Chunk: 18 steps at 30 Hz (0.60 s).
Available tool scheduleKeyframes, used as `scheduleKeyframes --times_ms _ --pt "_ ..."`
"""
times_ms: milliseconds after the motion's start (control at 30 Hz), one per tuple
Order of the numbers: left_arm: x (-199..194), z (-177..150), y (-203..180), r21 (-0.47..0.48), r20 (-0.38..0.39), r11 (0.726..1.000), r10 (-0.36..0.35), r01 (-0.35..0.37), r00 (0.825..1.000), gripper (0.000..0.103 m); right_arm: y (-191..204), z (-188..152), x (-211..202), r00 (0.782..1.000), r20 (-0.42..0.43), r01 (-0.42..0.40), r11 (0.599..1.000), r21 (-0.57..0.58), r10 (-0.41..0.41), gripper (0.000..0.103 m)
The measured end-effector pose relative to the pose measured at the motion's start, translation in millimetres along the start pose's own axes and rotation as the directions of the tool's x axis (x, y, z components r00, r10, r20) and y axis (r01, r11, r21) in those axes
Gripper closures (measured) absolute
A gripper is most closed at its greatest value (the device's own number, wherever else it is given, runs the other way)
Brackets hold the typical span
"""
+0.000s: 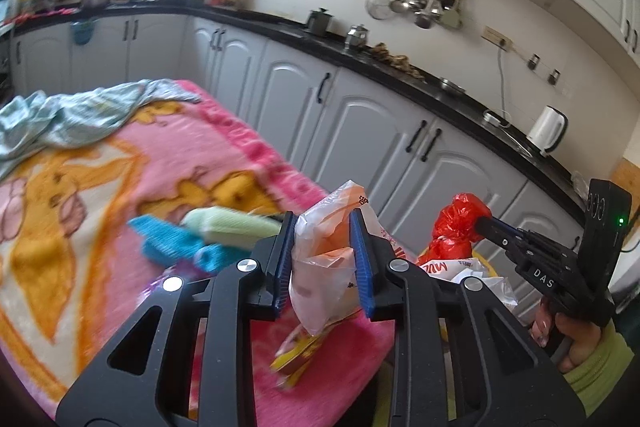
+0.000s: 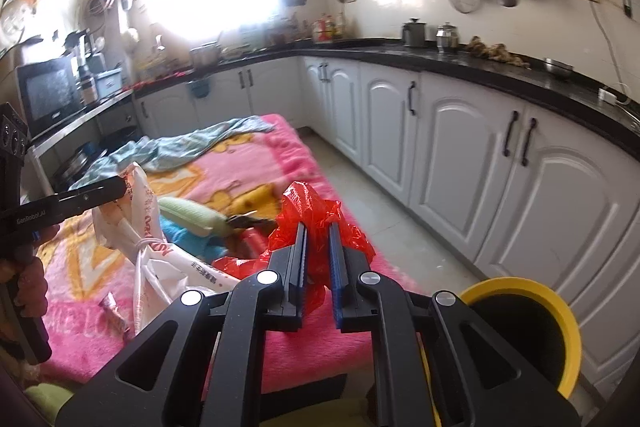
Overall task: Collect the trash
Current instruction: 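Carry both bags over the yellow bin and open both tools to drop them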
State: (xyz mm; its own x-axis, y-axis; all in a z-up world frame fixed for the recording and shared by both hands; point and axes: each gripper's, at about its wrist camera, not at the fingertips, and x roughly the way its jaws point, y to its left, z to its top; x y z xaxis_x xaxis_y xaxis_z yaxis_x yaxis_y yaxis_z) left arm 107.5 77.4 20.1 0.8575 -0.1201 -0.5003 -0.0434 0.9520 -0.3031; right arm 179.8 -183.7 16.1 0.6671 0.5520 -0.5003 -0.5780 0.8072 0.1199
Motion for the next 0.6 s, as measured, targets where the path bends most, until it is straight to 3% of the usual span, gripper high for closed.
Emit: scheduleKeyframes --times_ms 300,600 --pt "36 16 -61 0.083 -0.004 0.994 -0.078 0.078 0.997 0.083 -67 4 -35 0.991 0.058 0.11 0.988 0.111 -0.117 0.093" --pt "85 19 -126 0.147 -0.045 0.977 -0.147 0.152 0.988 0.083 -139 -7 -70 0.965 0.084 0.225 0.945 0.238 -0.25 0.093"
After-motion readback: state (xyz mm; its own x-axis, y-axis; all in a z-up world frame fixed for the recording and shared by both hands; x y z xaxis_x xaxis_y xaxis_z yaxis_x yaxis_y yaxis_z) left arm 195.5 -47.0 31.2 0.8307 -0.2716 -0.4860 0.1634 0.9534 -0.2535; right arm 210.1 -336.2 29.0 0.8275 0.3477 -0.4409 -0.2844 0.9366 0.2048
